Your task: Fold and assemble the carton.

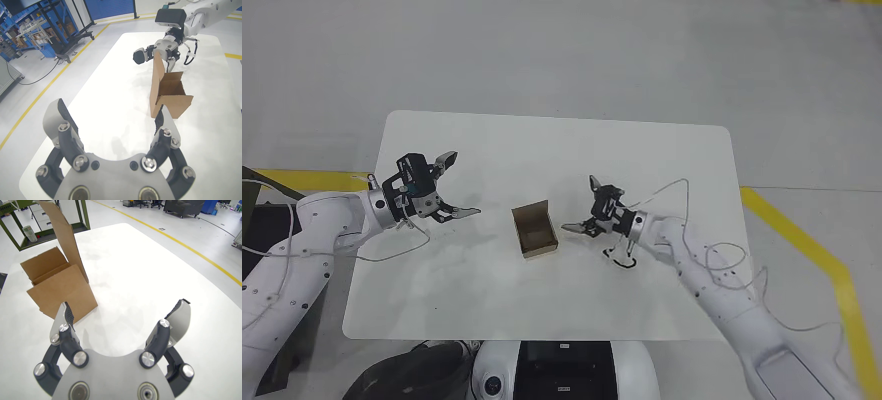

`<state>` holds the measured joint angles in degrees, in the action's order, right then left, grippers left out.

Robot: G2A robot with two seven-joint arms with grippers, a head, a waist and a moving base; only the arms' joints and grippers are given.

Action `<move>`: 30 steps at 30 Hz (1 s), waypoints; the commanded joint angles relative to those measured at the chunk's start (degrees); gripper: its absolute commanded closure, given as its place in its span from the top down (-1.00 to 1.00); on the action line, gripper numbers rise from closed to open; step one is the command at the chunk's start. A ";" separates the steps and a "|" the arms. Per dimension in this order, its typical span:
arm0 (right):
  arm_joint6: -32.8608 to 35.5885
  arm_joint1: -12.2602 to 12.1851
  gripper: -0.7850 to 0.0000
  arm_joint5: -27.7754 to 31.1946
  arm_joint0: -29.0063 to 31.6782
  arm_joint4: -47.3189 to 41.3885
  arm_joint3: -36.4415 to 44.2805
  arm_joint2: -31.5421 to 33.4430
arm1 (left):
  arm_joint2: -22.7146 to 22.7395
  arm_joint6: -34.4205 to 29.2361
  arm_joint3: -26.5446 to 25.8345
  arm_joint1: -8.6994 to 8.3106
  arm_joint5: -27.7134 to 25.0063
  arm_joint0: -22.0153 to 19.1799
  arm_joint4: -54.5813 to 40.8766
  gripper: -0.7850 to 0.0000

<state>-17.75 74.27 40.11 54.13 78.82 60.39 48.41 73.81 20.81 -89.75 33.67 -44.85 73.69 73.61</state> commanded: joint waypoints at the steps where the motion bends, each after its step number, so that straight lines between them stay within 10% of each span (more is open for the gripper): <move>1: 5.52 -0.58 1.00 0.57 1.72 -1.59 4.85 1.38 | 0.00 0.00 0.00 0.00 0.00 0.00 0.00 1.00; 9: 17.18 -1.79 1.00 -1.54 7.69 -6.84 17.12 4.76 | 0.00 0.00 0.00 0.00 0.00 0.00 0.00 1.00; 30: 26.39 0.56 1.00 -10.40 4.83 -7.30 16.71 -0.90 | 0.00 0.00 0.00 0.00 0.00 0.00 0.00 1.00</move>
<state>8.05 74.75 30.43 59.04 70.84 76.91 47.78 73.81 20.81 -89.75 33.67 -44.85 73.69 73.61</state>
